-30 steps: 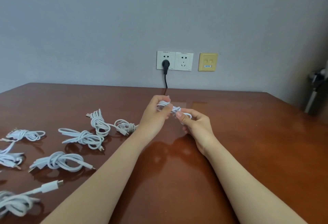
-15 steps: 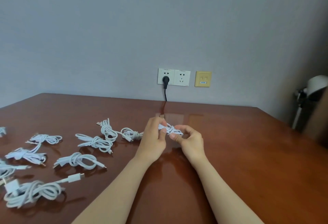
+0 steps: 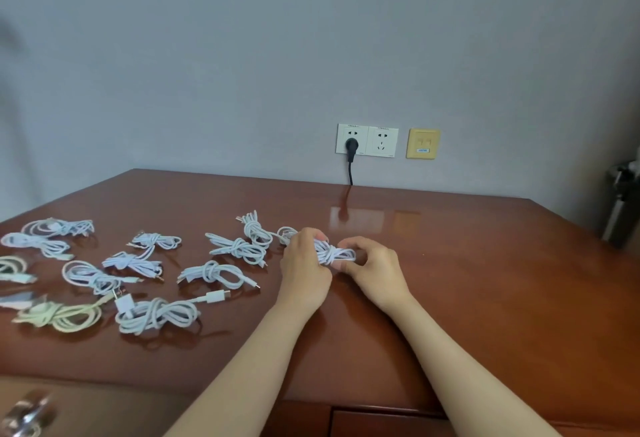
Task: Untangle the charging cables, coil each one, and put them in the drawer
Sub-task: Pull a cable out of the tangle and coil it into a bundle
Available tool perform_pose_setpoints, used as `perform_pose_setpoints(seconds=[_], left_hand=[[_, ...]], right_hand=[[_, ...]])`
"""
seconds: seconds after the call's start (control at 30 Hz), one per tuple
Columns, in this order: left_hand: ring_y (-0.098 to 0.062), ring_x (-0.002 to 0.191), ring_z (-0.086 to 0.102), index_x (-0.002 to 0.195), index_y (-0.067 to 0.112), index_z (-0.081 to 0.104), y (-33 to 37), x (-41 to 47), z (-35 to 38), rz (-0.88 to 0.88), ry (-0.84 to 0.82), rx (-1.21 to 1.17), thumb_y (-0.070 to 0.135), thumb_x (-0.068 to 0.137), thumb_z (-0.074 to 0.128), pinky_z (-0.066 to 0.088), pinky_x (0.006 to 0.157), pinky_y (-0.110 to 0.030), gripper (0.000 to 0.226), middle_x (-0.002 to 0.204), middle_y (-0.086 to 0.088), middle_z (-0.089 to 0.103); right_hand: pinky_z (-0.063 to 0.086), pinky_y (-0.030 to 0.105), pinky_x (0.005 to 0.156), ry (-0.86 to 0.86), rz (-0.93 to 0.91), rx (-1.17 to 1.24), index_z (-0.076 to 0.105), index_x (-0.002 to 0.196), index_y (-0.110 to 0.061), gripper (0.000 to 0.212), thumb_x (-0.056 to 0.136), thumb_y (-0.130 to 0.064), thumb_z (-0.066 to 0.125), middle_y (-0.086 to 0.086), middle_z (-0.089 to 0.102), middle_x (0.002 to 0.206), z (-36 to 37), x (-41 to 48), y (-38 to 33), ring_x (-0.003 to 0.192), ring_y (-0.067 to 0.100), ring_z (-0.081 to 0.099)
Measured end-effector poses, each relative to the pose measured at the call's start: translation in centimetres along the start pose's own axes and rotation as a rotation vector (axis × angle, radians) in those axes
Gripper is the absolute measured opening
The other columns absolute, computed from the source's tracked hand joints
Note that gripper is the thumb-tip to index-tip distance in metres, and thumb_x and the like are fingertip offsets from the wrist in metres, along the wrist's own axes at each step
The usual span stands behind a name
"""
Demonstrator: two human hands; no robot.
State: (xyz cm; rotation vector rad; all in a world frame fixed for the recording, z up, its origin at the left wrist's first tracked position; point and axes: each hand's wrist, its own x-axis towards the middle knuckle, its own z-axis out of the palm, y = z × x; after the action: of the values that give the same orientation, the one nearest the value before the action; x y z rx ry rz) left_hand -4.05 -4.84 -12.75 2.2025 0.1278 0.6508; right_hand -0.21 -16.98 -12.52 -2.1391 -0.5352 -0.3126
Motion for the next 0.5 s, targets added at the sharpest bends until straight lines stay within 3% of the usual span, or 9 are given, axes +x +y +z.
perform_pose_setpoints(seconds=[0.13,0.23,0.4,0.5], left_hand=[[-0.030,0.121,0.043,0.124,0.008,0.043,-0.3,-0.2,-0.3,-0.114,-0.021,-0.015,-0.007,0.080,0.048,0.033,0.101,-0.034,0.047,0.130,-0.012,0.043],[-0.028,0.126,0.039,0.129,0.010,0.041,-0.3,-0.5,-0.4,-0.097,-0.034,0.014,-0.007,0.080,0.048,0.030,0.103,-0.030,0.052,0.136,-0.010,0.037],[-0.028,0.128,0.036,0.126,0.009,0.047,0.1,-1.4,-0.9,-0.010,0.039,0.071,-0.007,0.078,0.053,0.029,0.107,-0.032,0.051,0.139,-0.013,0.032],[-0.029,0.119,0.043,0.114,0.004,0.055,0.6,-2.0,-1.5,0.072,0.120,0.029,-0.014,0.070,0.048,0.035,0.101,-0.035,0.048,0.125,-0.014,0.043]], right_hand=[[0.042,0.028,0.091,-0.082,-0.139,-0.345,0.059,0.121,-0.022,0.033,0.089,-0.027,0.059,-0.006,0.058,0.124,0.9,-0.6,-0.7,0.111,0.017,0.055],[0.040,0.028,0.090,-0.087,-0.123,-0.410,0.054,0.127,-0.026,0.037,0.091,-0.032,0.055,-0.009,0.053,0.130,0.9,-0.8,-0.9,0.116,0.016,0.052],[0.035,0.028,0.095,0.013,-0.192,-0.454,0.056,0.124,-0.022,0.039,0.087,-0.032,0.058,-0.005,0.052,0.130,1.1,-1.2,-0.9,0.118,0.018,0.048],[0.042,0.033,0.088,0.144,-0.252,-0.410,0.065,0.108,-0.014,0.031,0.081,-0.024,0.054,0.003,0.061,0.113,1.4,-1.7,-1.1,0.104,0.027,0.055]])
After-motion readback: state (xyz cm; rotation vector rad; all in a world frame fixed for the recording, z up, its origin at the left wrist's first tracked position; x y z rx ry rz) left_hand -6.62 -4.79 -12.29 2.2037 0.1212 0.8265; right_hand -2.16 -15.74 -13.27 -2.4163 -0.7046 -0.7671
